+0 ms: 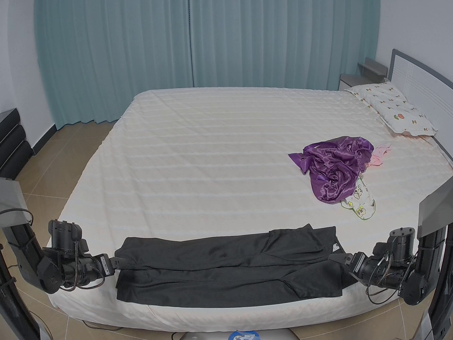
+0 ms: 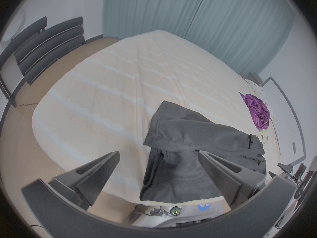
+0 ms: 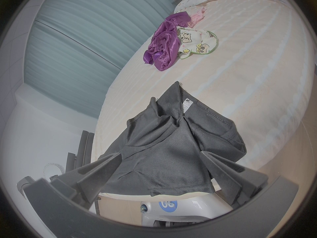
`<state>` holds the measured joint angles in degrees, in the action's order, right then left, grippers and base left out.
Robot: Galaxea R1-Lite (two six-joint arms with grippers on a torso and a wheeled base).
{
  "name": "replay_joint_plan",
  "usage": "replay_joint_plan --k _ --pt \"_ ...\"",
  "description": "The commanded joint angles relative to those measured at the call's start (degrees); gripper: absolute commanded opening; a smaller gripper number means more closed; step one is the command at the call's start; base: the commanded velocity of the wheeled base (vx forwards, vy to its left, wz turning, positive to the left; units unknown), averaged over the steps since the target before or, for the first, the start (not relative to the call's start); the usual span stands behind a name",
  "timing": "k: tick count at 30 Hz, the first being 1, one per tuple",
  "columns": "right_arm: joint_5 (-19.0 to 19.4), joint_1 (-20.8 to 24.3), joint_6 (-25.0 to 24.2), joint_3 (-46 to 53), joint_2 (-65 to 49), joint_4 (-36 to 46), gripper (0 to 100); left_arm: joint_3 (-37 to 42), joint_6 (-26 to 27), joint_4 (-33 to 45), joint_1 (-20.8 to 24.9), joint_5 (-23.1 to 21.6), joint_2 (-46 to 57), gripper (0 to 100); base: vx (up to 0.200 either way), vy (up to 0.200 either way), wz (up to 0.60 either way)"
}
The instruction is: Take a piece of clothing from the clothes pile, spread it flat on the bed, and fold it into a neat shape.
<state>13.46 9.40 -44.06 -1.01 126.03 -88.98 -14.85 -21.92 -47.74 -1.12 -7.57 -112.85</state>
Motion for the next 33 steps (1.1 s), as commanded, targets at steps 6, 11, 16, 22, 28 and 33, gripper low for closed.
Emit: replay_joint_plan --k 6,11,16,22,28,33 --pt "-0.1 0.27 0.02 1.01 1.24 -0.93 100 -6.6 -0.32 7.22 4.2 -6.14 -0.97 100 0.0 0.0 0.0" --pt "-0.01 0.27 0.02 1.01 1.24 -0.93 100 -6.86 -0.14 6.34 4.73 -5.88 -6.6 100 0.0 0.0 0.0" --pt "-0.1 0.27 0.02 1.01 1.24 -0.93 100 -6.33 0.03 3.79 4.81 -5.53 -9.23 100 0.0 0.0 0.0" --pt "-0.1 0.27 0.02 1.01 1.42 -0.93 100 -6.33 -0.05 3.62 5.34 -5.53 -9.5 100 0.0 0.0 0.0" --pt "-0.8 0.18 0.2 1.01 2.21 -1.02 100 -7.56 -0.23 3.27 6.04 -2.19 -11.52 0 0.0 0.0 0.0" --pt "-2.65 0.27 0.81 1.01 1.94 -1.02 100 -7.39 -0.41 3.27 5.96 1.59 -12.4 0 0.0 0.0 0.0"
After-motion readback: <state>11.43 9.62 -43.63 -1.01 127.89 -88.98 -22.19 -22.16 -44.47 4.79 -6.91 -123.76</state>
